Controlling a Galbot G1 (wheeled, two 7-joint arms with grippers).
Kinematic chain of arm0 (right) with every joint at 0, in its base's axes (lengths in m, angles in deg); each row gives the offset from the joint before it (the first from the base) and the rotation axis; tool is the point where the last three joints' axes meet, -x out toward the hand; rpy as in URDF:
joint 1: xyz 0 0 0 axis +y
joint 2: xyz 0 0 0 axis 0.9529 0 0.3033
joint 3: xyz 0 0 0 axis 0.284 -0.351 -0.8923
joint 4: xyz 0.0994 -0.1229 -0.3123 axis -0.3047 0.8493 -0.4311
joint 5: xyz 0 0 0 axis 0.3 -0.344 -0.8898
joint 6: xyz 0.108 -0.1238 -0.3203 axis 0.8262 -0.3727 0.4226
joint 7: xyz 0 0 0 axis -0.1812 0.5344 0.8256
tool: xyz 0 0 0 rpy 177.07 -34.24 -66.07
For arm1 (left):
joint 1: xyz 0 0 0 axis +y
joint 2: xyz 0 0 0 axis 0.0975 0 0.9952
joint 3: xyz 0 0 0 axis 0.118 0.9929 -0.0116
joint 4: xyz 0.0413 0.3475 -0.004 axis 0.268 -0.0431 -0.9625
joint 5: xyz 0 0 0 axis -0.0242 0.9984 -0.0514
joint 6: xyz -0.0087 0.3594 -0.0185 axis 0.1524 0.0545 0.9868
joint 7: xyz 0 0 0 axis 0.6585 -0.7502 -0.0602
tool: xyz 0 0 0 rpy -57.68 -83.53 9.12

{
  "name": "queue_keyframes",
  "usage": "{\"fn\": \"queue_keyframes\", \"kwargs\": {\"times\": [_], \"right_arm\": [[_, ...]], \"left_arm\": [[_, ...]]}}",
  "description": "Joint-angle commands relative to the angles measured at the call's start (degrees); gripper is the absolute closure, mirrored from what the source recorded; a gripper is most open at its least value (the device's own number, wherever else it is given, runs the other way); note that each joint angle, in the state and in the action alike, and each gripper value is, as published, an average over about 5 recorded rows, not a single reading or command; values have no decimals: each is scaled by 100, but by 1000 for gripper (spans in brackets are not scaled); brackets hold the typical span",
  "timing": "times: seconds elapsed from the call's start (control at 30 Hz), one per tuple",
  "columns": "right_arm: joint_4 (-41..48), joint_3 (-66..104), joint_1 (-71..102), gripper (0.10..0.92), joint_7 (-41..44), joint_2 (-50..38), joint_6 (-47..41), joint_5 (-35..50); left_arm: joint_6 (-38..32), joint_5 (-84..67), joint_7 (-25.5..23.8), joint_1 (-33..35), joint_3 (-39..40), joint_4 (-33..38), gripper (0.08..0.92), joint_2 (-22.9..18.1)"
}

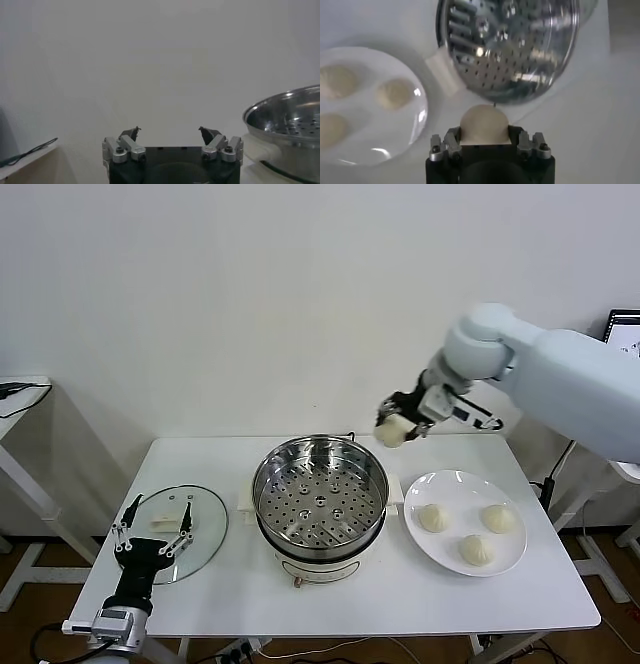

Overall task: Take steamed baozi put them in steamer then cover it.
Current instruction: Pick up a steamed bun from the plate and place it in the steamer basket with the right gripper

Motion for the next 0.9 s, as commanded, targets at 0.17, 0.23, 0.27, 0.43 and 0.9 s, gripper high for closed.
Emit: {"fn": "queue_keyframes", "kwargs": {"times": [0.17, 0.23, 0.27, 0.43, 0.9], "right_arm": [[763, -539, 153, 372, -363, 1301, 903, -570], [977, -557, 257, 372, -379, 1423, 961, -665], [1108, -555, 318, 372, -393, 1489, 1002, -719], [1772, -407, 721, 372, -509, 1857, 1218, -979], [2535, 48, 1386, 372, -642, 2466, 1492, -1509]], "left_arm": [[5, -14, -54, 24, -135, -1, 177, 27], [2, -21, -61, 16, -144, -4, 177, 30], [2, -26, -65, 10, -148, -6, 177, 32], [0, -37, -76, -16, -154, -34, 177, 36], [-44, -63, -124, -21, -225, -149, 177, 44]]}}
